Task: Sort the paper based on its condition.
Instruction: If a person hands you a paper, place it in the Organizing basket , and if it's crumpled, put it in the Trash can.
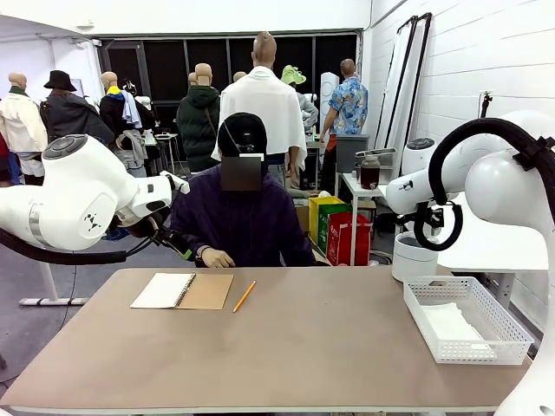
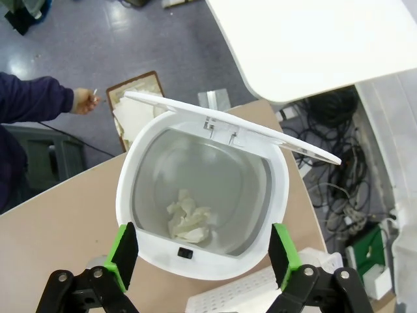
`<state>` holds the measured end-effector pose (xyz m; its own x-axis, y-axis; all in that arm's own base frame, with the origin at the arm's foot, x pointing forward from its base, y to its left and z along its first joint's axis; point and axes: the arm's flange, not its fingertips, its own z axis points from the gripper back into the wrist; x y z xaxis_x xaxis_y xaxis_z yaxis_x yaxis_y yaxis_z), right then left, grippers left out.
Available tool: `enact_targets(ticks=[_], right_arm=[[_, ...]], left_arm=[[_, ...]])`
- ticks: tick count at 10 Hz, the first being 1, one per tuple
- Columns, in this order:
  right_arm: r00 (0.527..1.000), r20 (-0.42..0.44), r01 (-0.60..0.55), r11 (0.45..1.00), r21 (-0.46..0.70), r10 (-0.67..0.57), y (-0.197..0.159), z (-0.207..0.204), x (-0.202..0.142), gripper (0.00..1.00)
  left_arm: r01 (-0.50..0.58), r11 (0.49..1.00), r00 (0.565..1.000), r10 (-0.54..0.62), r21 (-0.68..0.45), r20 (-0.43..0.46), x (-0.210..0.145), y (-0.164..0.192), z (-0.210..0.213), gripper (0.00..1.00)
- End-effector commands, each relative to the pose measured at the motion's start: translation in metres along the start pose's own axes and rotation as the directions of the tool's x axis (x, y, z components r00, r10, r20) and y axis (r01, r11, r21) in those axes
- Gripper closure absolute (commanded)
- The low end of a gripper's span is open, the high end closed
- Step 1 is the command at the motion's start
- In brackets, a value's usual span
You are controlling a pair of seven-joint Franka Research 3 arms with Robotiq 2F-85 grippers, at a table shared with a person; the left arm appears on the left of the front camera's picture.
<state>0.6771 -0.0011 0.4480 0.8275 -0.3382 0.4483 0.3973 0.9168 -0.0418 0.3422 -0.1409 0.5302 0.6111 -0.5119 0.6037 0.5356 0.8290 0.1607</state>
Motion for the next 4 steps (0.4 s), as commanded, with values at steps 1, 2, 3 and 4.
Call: enact_targets(ticks=[1, 2, 3, 4], right_arm=[[1.0, 0.005, -0.003, 1.0, 0.0, 0.003, 0.0004, 0.0001, 0.0003, 0.0], [1.0, 0.005, -0.003, 1.0, 0.0, 0.003, 0.0004, 0.0001, 0.0003, 0.0], [1.0, 0.005, -0.003, 1.0, 0.0, 0.003, 0.0004, 0.0001, 0.0003, 0.0], [1.0, 0.005, -0.003, 1.0, 0.0, 0.003, 0.0004, 0.0001, 0.0003, 0.0]], left_arm=[[-0.001, 1.0, 1.0, 0.001, 0.0, -0.001, -0.0007, 0.0012, -0.0002, 0.0], [-0.001, 1.0, 1.0, 0.001, 0.0, -0.001, -0.0007, 0.0012, -0.0002, 0.0], [-0.001, 1.0, 1.0, 0.001, 0.0, -0.001, -0.0007, 0.0012, -0.0002, 0.0], [-0.001, 1.0, 1.0, 0.001, 0.0, -0.001, -0.0007, 0.0012, -0.0002, 0.0]])
